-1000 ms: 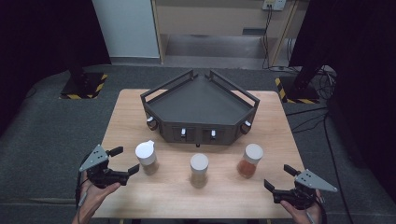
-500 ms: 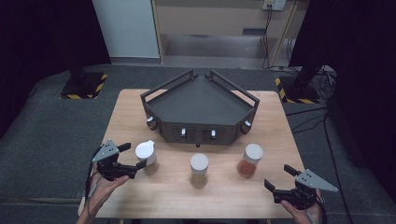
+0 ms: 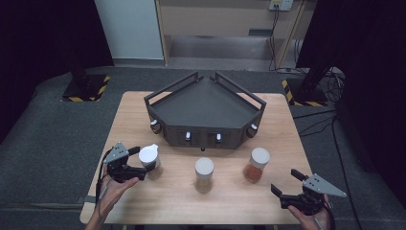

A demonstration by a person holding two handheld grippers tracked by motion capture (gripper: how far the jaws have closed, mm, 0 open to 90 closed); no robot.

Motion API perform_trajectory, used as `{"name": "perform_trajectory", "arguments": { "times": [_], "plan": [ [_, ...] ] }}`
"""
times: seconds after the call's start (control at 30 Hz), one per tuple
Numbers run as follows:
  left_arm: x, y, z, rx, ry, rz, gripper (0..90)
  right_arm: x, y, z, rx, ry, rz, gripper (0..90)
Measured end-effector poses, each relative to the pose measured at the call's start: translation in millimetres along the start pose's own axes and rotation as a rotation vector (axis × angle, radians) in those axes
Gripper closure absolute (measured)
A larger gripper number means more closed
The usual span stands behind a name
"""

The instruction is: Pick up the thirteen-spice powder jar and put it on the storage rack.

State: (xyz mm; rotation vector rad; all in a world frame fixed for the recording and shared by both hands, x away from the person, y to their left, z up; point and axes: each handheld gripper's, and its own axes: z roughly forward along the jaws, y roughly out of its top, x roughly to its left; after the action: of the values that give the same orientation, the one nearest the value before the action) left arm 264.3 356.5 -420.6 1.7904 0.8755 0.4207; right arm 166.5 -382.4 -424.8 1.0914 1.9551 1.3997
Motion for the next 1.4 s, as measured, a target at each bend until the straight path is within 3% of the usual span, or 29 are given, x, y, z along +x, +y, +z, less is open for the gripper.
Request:
{"name": "perform_trajectory", "arguments": {
  "times": [0.17, 0.37, 0.7, 1.0, 1.2, 1.4],
  "plan": [
    [1.6, -3.7, 4.6, -0.009, -0.012, 0.001, 11.3, -0.1, -0.1, 0.0, 0.0, 0.0, 0.001, 2.8],
    [-0.2, -8.2, 7.4, -0.03, -0.014, 0.013, 26.1, -0.1, 0.0, 0.1, 0.001, 0.001, -0.001, 2.8],
    [-9.6, -10.5, 7.2, -0.046, 0.018, 0.062, 28.6, -0.5, -0.1, 0.6, 0.001, 0.001, 0.0, 3.0],
    [-8.3, 2.7, 7.9, -0.034, -0.027, 0.069, 29.1, -0.7, 0.0, 0.8, 0.003, 0.002, 0.002, 3.0],
    [-8.4, 23.8, 7.1, -0.045, -0.082, 0.09, 29.3, -0.9, 0.1, 1.1, 0.004, 0.006, 0.002, 3.0],
    [-10.1, 40.6, 7.1, -0.056, -0.108, 0.1, 29.5, -1.2, -0.1, 1.0, 0.003, 0.007, 0.003, 3.0]
  ]
}}
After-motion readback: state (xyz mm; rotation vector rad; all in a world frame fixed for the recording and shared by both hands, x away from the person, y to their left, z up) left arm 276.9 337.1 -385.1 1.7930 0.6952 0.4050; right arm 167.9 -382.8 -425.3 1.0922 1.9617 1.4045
